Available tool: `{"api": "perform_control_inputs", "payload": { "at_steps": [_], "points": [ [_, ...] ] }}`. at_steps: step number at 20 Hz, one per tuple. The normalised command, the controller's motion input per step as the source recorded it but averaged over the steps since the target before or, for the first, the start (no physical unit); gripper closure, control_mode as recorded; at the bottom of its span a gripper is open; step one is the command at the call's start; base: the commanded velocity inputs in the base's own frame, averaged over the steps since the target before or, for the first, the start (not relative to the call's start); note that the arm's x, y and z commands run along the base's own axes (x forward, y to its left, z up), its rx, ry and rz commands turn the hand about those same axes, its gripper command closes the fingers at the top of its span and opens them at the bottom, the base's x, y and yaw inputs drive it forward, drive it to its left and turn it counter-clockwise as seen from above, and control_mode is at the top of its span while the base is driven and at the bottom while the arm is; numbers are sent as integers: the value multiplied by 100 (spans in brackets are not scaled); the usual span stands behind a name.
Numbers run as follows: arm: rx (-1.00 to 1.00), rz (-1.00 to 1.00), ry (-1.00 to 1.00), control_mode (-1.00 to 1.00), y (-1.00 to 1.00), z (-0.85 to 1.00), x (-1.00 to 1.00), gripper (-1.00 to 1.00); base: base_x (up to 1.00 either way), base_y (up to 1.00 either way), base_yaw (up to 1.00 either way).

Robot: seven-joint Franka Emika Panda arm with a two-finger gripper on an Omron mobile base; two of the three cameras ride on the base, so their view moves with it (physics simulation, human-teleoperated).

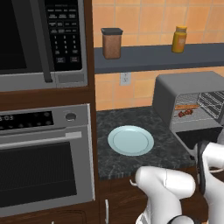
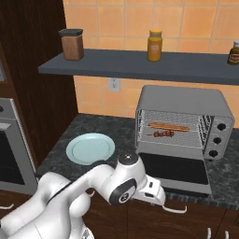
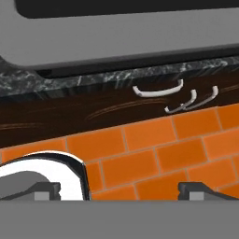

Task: Pick up the kebab skewer and baguette bread, and place them inside the toaster oven. Close the toaster oven door and start by setting the timer.

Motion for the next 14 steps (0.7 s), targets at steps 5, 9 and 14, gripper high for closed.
{"api": "perform_control_inputs", "payload": {
  "at_steps": [5,9,14],
  "points": [
    [0,0,-1,-100,0,-35,38,-100,0,0,0],
    [0,0,0,-100,0,-17,44,-100,0,0,0],
    [0,0,0,-100,0,-9,43,-100,0,0,0]
  ]
}}
